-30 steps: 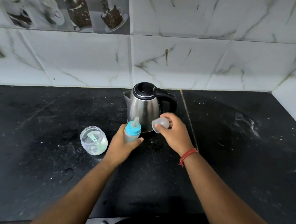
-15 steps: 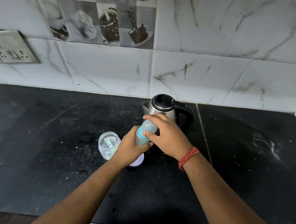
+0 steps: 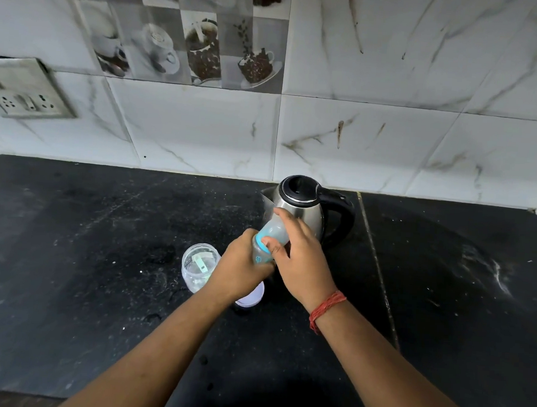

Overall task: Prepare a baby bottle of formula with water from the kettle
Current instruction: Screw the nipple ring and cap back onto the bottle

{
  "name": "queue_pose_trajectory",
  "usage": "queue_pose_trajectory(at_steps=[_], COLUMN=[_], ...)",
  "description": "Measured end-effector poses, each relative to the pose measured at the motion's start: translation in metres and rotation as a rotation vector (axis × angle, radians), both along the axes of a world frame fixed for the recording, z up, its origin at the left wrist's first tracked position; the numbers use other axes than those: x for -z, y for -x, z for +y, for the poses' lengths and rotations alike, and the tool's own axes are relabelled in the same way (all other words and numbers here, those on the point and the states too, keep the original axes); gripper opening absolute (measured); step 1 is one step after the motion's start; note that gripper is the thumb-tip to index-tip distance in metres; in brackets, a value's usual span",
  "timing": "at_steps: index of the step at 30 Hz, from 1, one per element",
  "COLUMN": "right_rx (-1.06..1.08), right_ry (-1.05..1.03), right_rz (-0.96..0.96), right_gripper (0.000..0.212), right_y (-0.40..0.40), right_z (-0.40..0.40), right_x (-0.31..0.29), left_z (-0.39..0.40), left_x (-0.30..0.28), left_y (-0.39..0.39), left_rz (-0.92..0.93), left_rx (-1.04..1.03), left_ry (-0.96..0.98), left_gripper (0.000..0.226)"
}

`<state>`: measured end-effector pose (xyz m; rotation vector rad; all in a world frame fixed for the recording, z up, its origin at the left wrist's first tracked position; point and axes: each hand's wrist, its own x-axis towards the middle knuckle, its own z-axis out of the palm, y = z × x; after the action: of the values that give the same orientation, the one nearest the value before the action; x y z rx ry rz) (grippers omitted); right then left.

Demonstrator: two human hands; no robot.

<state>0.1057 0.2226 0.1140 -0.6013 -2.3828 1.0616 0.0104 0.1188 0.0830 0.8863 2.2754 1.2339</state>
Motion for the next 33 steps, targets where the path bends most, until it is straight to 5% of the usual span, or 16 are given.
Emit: queue_pose_trajectory(at_steps=[6,15,33], right_rx=[-0.005,-0.222,-0.138], right_ry=[0.091,0.203,0.093], right_rz=[0.102,0.04,0.034], right_gripper=[0.074,0.094,0.098], right_y=[0.004,-0.006,0.0], right_z=[-0.005,0.022,0.046], right_x=[0.002,-0.017,-0.023], left_z=[0.006,0.001,0.015], left_x=[-0.013,-0.031,-0.048], left_y=[0.0,0.011,0.008], left_rz=[-0.062,-0.366,-0.172], left_rx=[-0.013,0.149,0.31], left_ry=[-0.039,-0.078,-0.056], left_gripper=[0.032,0.06,0.074])
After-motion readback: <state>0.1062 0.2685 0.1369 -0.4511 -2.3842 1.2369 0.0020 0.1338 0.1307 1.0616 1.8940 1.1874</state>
